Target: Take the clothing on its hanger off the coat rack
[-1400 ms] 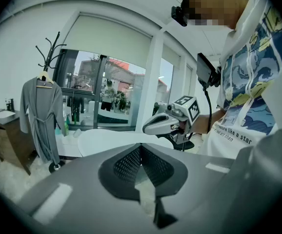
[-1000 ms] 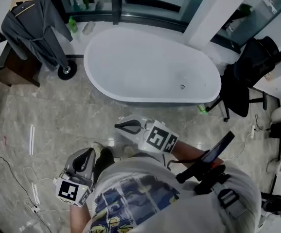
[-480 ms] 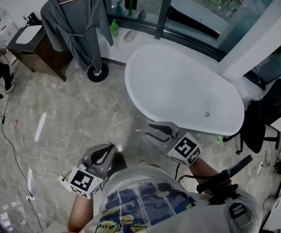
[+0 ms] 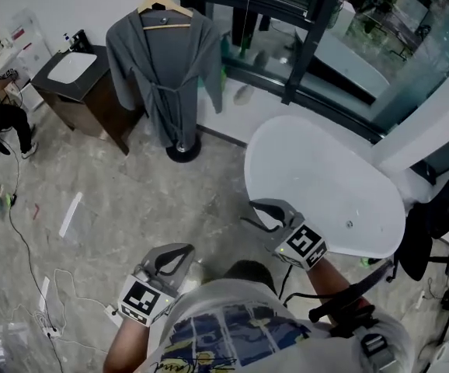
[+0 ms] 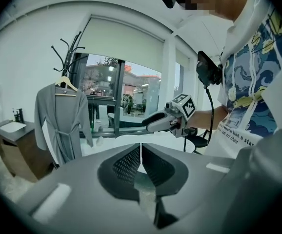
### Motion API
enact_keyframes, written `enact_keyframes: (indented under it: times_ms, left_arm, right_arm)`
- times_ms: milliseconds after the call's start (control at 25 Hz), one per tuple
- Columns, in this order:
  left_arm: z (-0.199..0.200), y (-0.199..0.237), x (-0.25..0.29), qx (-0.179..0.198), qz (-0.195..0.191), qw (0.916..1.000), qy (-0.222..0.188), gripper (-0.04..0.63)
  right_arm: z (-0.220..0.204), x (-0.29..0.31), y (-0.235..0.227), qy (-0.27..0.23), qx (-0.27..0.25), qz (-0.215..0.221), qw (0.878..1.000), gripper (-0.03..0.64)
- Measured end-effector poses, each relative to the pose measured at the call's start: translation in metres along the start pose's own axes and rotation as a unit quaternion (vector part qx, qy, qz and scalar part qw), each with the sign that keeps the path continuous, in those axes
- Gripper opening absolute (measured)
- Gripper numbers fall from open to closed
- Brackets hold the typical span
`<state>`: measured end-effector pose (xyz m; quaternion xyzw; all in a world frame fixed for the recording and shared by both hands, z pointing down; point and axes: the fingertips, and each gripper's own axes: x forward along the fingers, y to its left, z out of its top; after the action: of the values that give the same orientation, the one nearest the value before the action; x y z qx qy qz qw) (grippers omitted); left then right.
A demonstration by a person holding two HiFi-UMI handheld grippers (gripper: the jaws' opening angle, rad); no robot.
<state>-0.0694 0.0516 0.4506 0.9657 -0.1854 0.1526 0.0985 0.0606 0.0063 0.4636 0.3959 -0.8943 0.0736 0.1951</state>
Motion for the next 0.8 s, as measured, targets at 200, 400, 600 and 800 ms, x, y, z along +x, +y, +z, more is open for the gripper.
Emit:
enact_keyframes:
  times_ms: [200,400,600,800]
  left_arm:
    - [0.003,0.053,-0.008,-0.022,0.022,0.9995,-0.009,0.018]
    - [0.019,0.104,0.002,-0.045,0.036,0.9978,-0.033,0.018]
    - [0.052,0.166,0.028,-0.044,0.08,0.995,-0.04,0.018]
    - [0.086,0.216,0.052,-0.053,0.115,0.9908,-0.049,0.018]
  right_arm:
    - [0.03,0.055,-0.027,0.007,-0.023,0.016,1.0,0.163]
    - [0.062,0.102,-0.098,0.02,-0.063,0.018,0.998,0.163]
    - [0.113,0.153,-0.202,0.006,-0.089,0.013,0.996,0.163]
    - [0.165,0.202,-0.295,-0.009,-0.117,0.002,0.993,0.175]
